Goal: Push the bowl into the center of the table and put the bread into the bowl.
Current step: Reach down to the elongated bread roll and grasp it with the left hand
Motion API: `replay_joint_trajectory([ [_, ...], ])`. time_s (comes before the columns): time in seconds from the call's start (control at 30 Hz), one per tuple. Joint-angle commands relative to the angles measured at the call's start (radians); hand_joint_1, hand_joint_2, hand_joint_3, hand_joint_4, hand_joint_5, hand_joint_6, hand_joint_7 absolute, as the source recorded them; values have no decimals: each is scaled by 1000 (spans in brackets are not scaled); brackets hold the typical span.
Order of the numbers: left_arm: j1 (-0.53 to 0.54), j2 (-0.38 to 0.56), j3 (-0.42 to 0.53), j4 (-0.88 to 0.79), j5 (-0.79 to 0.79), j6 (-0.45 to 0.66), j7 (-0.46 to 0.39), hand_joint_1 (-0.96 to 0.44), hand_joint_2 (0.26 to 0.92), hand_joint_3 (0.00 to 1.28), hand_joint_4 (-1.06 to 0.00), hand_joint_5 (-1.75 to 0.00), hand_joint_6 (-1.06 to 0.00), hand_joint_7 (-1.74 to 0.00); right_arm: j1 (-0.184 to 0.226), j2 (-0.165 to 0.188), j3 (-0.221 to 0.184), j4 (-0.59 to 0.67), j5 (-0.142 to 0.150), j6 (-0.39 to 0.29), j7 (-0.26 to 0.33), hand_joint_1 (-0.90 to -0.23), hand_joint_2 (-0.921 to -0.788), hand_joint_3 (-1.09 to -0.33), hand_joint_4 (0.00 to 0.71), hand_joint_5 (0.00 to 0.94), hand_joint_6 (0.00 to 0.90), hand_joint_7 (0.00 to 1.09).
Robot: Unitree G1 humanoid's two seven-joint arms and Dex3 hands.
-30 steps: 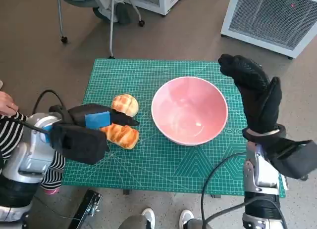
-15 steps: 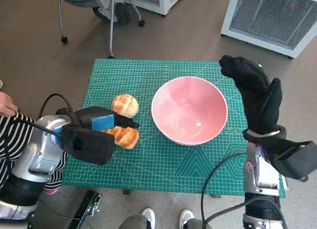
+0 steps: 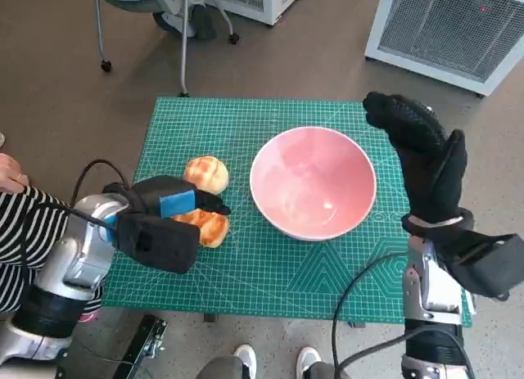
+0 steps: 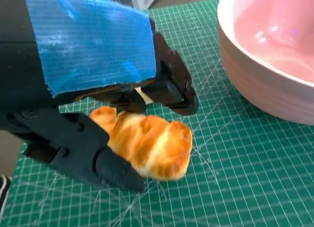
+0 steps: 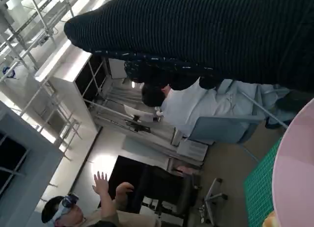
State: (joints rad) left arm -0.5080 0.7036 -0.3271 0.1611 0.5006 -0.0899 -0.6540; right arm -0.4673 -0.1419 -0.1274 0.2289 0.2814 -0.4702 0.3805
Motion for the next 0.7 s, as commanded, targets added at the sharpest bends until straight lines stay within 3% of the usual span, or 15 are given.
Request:
replay_joint_trajectory([
  [0.03, -4, -6, -27, 55, 41, -37, 29, 180, 914, 34, -744, -1143, -603, -904, 26, 5, -2, -7, 11, 22, 0, -692, -921, -682, 174, 3, 129, 356],
  [0.1, -5, -4, -30, 63, 49, -46, 35, 74, 915, 38, -754, -1151, -620, -1015, 26, 6, -2, -8, 13, 23, 1, -692, -921, -682, 174, 2, 128, 357],
  [0.2, 2, 4, -24, 49, 46, -54, 28, 25, 914, 37, -763, -1147, -637, -1062, 25, 7, -2, -7, 14, 24, 3, -692, -921, -681, 175, 2, 128, 358],
  [0.7, 28, 30, 42, -36, -38, -80, -33, 2, 899, 16, -814, -1092, -704, -1029, 24, 11, -2, 8, 19, 17, 6, -691, -921, -681, 175, 2, 126, 362],
])
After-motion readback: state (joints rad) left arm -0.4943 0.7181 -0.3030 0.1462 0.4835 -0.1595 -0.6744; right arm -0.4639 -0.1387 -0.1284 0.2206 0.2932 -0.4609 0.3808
